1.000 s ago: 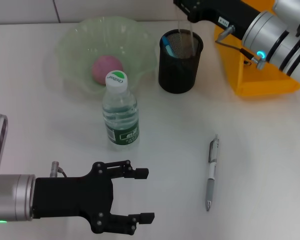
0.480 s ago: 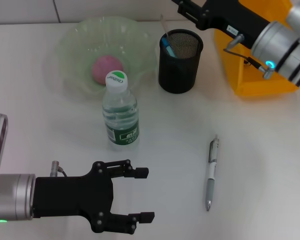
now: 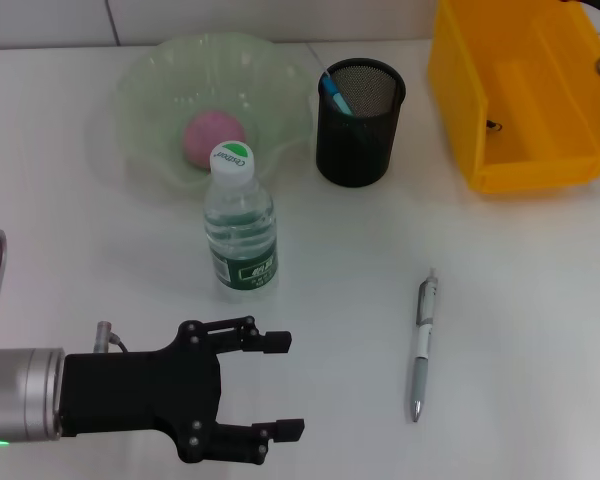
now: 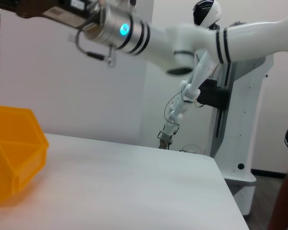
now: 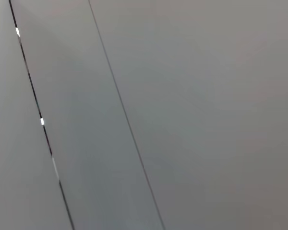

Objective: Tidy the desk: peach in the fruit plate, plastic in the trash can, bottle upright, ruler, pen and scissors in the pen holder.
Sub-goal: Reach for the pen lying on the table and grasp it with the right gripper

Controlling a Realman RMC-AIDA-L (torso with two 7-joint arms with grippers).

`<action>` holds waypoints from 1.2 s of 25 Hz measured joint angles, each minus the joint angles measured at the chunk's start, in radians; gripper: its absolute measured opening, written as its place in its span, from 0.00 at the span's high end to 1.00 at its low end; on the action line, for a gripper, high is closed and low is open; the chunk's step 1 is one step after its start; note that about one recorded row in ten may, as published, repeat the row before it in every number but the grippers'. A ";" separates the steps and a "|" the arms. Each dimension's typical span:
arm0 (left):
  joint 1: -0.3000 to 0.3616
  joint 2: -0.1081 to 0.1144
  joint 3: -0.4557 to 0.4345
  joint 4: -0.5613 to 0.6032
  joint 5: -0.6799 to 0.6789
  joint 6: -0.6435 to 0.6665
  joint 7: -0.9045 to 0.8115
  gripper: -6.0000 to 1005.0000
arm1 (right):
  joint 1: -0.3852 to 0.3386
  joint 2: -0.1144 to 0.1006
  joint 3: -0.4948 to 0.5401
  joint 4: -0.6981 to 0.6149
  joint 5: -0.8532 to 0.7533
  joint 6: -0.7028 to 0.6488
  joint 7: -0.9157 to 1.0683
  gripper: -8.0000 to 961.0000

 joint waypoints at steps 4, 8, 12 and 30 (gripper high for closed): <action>0.003 -0.002 0.000 0.000 -0.002 0.003 0.000 0.19 | -0.019 0.001 0.064 -0.414 -0.622 -0.131 0.560 0.13; 0.003 -0.004 0.000 0.000 -0.003 0.003 -0.003 0.19 | 0.023 0.003 0.046 -0.557 -0.919 -0.309 0.836 0.13; -0.005 -0.004 0.000 -0.008 -0.005 -0.001 -0.008 0.19 | 0.113 0.003 -0.082 -0.598 -1.170 -0.501 1.122 0.14; -0.004 -0.002 0.000 -0.012 -0.004 0.003 -0.009 0.19 | 0.259 0.009 -0.406 -0.328 -1.333 -0.373 1.341 0.16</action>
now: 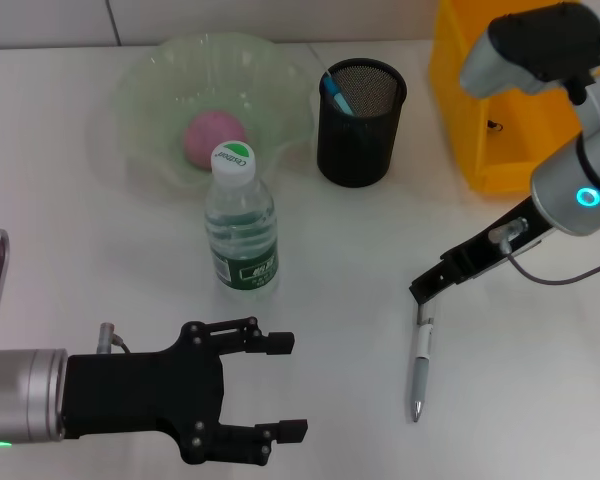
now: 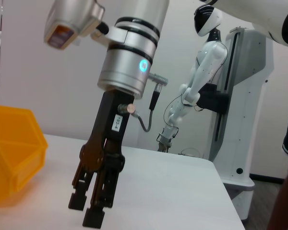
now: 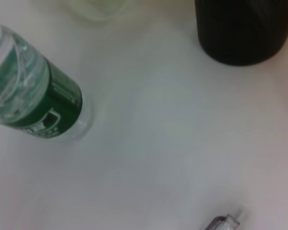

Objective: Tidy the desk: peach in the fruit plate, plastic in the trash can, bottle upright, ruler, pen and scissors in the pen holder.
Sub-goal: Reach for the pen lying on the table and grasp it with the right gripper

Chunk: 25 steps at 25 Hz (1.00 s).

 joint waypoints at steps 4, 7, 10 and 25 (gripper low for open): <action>0.005 0.000 0.000 -0.001 0.001 0.000 0.000 0.19 | 0.026 0.000 -0.004 0.066 -0.001 0.025 0.001 0.17; 0.007 0.000 0.000 -0.001 0.002 0.000 0.000 0.19 | 0.033 0.000 -0.005 0.083 -0.002 0.031 0.001 0.17; 0.007 0.000 0.000 -0.001 0.003 0.000 0.000 0.19 | 0.040 0.000 -0.005 0.092 -0.007 0.033 0.002 0.18; 0.008 0.000 0.000 -0.001 0.007 -0.003 0.005 0.19 | 0.105 0.000 -0.018 0.232 -0.020 0.090 0.003 0.21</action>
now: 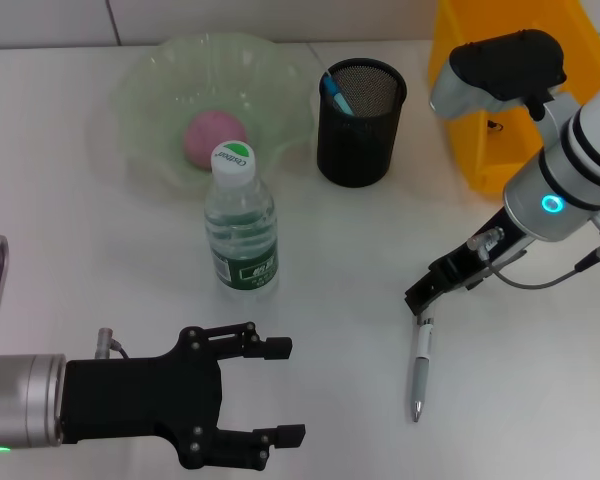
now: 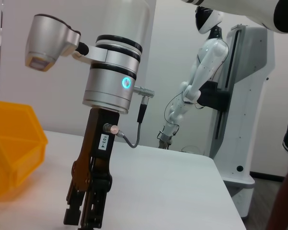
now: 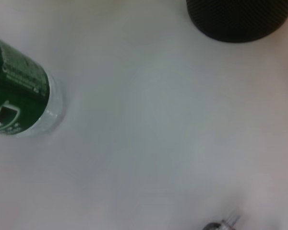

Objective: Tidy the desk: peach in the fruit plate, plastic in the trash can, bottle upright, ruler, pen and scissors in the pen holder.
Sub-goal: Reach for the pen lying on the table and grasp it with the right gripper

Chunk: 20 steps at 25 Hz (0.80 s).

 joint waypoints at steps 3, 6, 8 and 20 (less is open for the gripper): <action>0.000 0.000 0.000 0.000 0.000 -0.001 0.002 0.19 | 0.008 0.000 -0.001 0.015 0.000 0.009 0.000 0.22; 0.000 0.000 0.000 0.000 0.000 -0.002 0.002 0.19 | 0.012 0.000 -0.002 0.023 0.000 0.018 0.000 0.22; 0.000 0.000 0.000 0.000 0.000 -0.001 0.001 0.19 | 0.014 0.000 -0.002 0.023 0.000 0.019 0.000 0.23; 0.001 0.000 0.000 -0.014 -0.002 0.000 0.005 0.19 | 0.032 0.000 -0.011 0.064 0.004 0.037 0.000 0.29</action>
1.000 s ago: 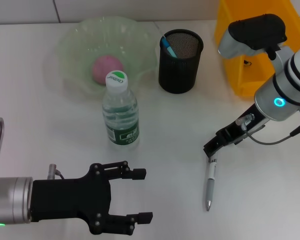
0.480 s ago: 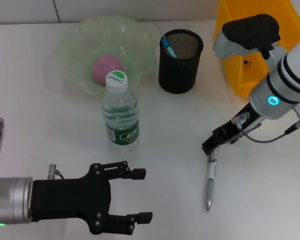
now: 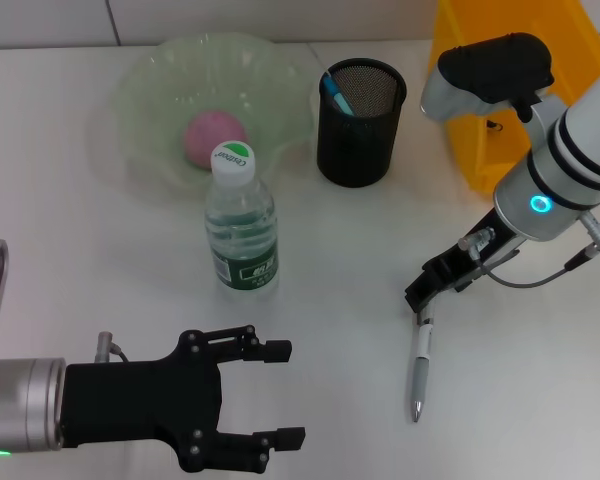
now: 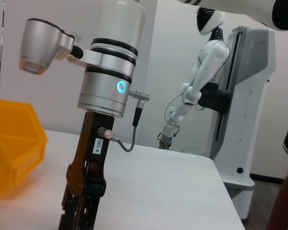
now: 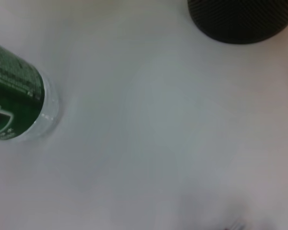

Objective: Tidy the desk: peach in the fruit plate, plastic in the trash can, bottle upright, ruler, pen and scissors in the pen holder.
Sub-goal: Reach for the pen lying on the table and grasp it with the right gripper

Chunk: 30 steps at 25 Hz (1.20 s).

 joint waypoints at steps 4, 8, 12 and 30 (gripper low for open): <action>0.000 0.000 0.000 0.000 -0.001 0.000 0.000 0.19 | 0.004 0.000 -0.003 -0.001 0.004 0.002 0.000 0.34; 0.000 0.000 0.000 0.000 -0.001 0.002 0.001 0.19 | 0.008 0.000 -0.003 0.007 0.004 0.005 0.000 0.38; 0.000 0.000 0.000 0.000 -0.001 0.002 0.001 0.19 | 0.018 0.000 -0.005 0.029 0.002 0.008 0.000 0.48; 0.001 0.000 0.000 -0.002 0.001 -0.003 -0.003 0.19 | 0.022 0.000 -0.029 0.028 0.003 0.007 0.000 0.69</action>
